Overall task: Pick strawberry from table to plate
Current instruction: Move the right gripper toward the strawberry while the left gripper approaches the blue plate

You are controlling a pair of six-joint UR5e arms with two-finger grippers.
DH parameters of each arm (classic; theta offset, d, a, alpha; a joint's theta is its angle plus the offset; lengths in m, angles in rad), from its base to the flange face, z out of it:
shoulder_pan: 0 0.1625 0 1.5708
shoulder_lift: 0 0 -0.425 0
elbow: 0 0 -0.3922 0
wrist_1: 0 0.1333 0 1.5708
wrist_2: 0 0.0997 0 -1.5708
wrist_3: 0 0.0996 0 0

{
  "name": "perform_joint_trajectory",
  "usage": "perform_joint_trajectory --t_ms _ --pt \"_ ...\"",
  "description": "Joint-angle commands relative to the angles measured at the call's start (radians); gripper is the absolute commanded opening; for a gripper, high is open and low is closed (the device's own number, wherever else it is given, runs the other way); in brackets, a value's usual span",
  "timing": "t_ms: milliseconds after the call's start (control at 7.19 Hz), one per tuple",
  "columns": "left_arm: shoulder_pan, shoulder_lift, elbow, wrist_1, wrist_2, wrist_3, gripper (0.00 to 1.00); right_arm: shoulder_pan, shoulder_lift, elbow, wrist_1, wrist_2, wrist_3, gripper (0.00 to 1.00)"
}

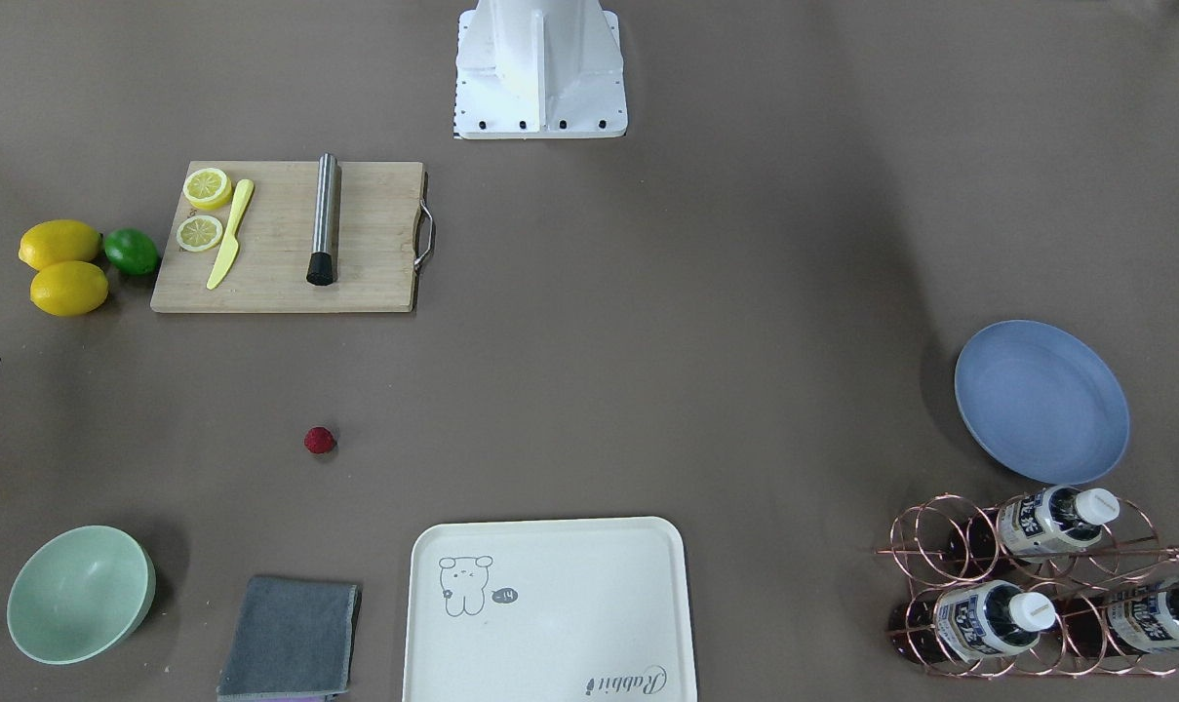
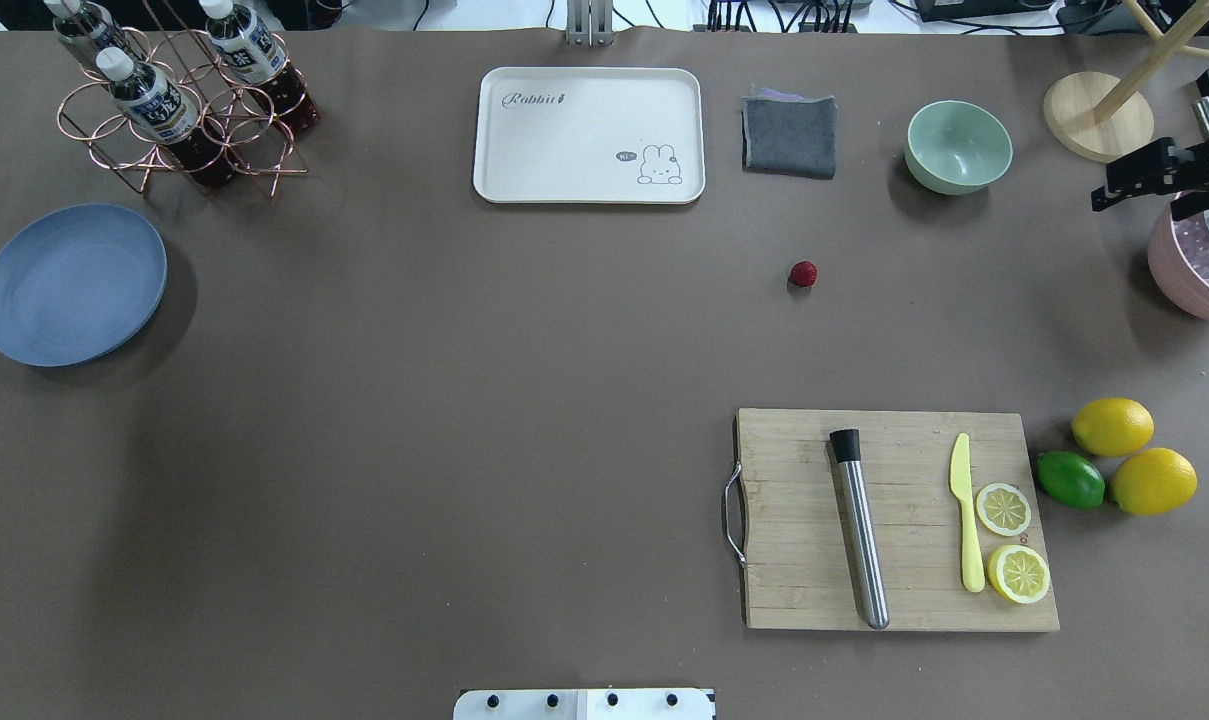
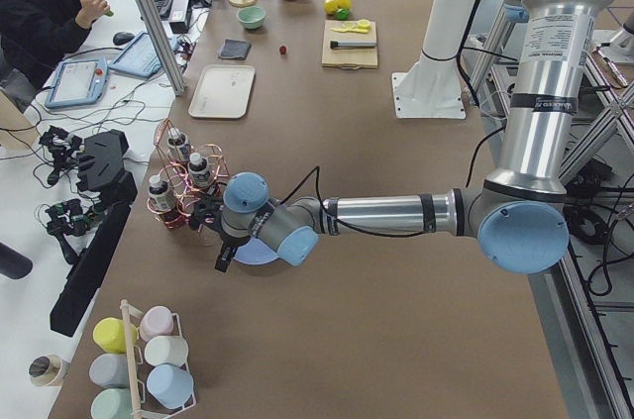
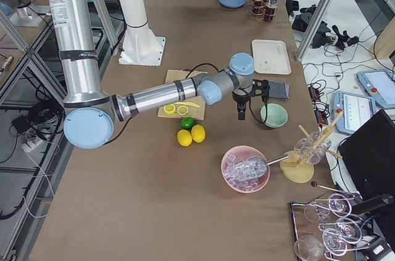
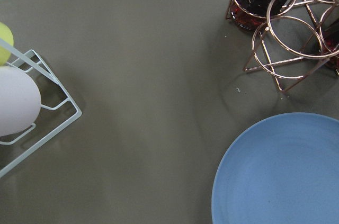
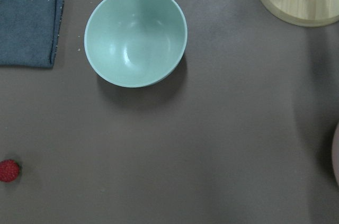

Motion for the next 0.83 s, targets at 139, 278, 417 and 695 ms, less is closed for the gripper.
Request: perform_joint_trajectory --t_ms 139,278,417,695 --pt "0.107 0.007 0.095 -0.211 0.052 -0.141 0.98 -0.072 0.048 0.005 0.011 -0.042 0.128 1.00" --pt "0.155 0.005 0.112 -0.239 0.104 -0.161 0.98 -0.082 0.059 0.005 0.011 -0.044 0.153 1.00" --pt "0.176 0.005 0.125 -0.253 0.118 -0.163 0.98 -0.094 0.063 0.005 0.011 -0.058 0.168 1.00" --pt "0.180 -0.001 0.147 -0.267 0.121 -0.174 0.98 -0.105 0.069 0.002 0.011 -0.066 0.171 1.00"
